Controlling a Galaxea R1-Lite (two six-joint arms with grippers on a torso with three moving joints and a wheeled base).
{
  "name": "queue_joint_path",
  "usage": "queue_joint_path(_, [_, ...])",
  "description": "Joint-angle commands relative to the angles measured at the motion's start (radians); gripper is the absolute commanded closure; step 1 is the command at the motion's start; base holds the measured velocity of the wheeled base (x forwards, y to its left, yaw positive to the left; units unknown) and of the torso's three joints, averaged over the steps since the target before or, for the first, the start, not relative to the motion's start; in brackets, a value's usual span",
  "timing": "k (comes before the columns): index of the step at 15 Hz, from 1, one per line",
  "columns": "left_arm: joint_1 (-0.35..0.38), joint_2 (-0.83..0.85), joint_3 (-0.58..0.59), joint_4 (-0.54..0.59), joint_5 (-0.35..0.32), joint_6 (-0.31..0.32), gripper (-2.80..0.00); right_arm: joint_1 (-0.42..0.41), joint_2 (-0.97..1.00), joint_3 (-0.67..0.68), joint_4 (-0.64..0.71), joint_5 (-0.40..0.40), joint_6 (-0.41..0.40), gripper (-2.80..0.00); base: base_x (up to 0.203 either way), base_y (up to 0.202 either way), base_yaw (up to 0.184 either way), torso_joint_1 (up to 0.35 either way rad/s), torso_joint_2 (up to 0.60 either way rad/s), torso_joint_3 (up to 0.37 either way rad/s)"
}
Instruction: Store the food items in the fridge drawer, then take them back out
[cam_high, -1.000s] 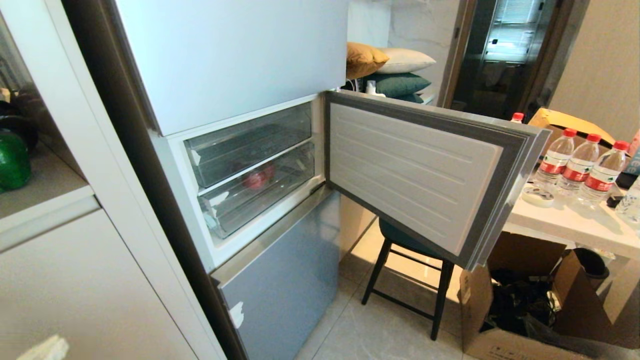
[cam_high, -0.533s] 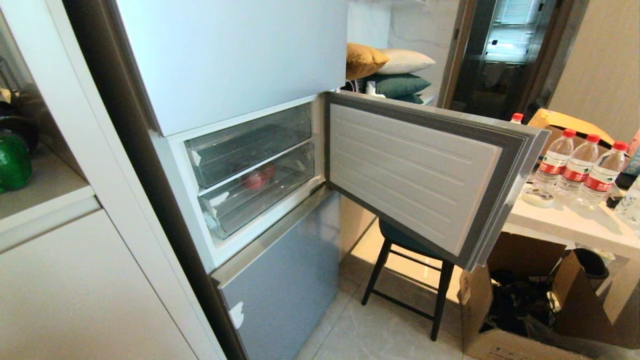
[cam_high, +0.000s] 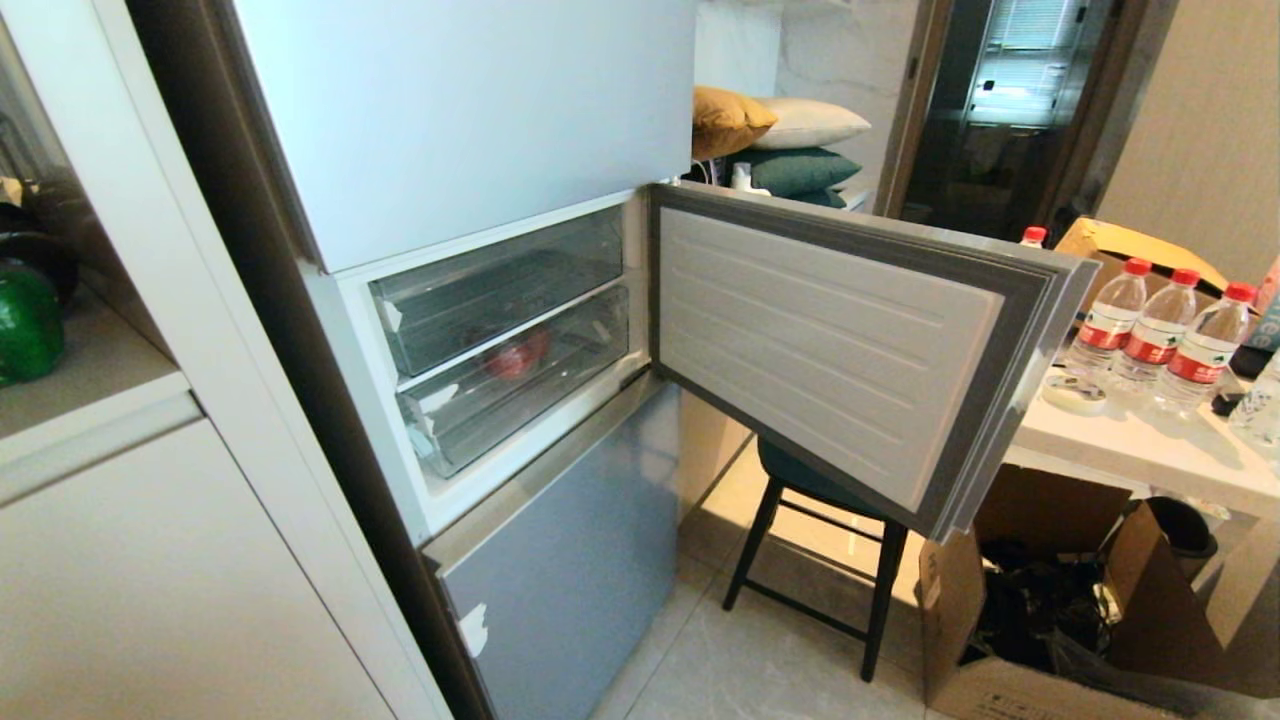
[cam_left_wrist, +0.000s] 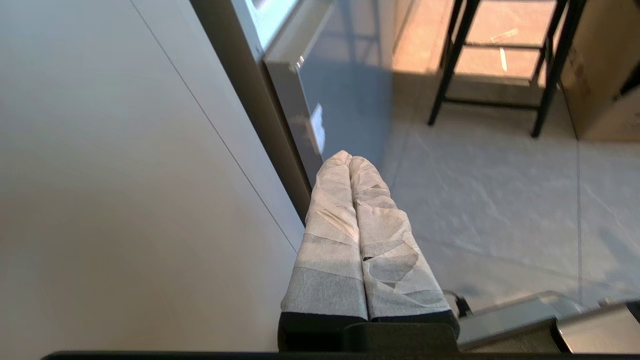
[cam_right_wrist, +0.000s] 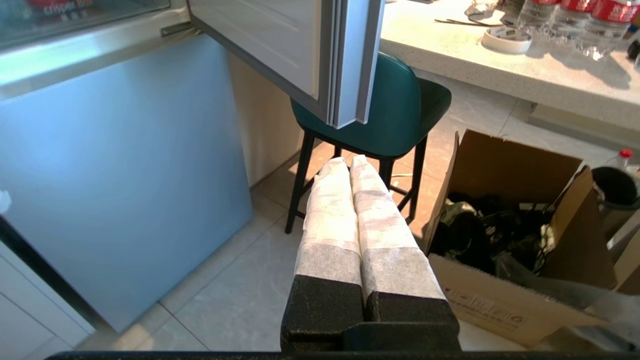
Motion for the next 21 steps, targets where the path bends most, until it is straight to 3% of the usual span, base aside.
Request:
queue_joint_path(1, [0.014,-0.090,0.000,0.001,-0.001,0.002,0.00,0.000,0.000,0.000,-0.001,-0.003,0.012,0.00,0.000,0.000,0.000,0.000,0.00,0.000])
queue_joint_path(4, [0.026,-0.223,0.016,-0.034,0.017,-0.014,0.00,0.001,0.000,0.000,0.000,-0.005,0.013,0.00,0.000,0.000,0.000,0.000,0.00,0.000])
queue_joint_path(6, [0.028,-0.217,0.050,-0.112,0.051,-0.094,0.00,-0.001,0.000,-0.011,0.003,-0.015,0.015,0.00,0.000,0.000,0.000,0.000,0.00,0.000])
queue_joint_path(9, [0.029,-0.217,0.050,-0.114,0.051,-0.082,0.00,0.000,0.068,-0.158,0.041,-0.153,0.015,0.00,0.000,0.000,0.000,0.000,0.00,0.000])
queue_joint_path(12, [0.029,-0.217,0.050,-0.116,0.047,-0.060,0.00,0.002,0.248,-0.259,0.058,-0.203,0.026,0.00,0.000,0.000,0.000,0.000,0.00,0.000])
queue_joint_path(14, [0.029,-0.217,0.050,-0.115,0.047,-0.062,0.00,0.009,0.400,-0.315,0.045,-0.183,0.052,0.00,0.000,0.000,0.000,0.000,0.00,0.000])
queue_joint_path(16, [0.029,-0.218,0.050,-0.112,0.049,-0.069,0.00,0.013,0.576,-0.369,-0.024,-0.115,0.088,0.00,0.000,0.000,0.000,0.000,0.00,0.000])
queue_joint_path(21, [0.029,-0.219,0.050,-0.113,0.075,-0.164,0.00,0.003,1.057,-0.448,-0.361,-0.015,0.126,0.00,0.000,0.000,0.000,0.000,0.00,0.000])
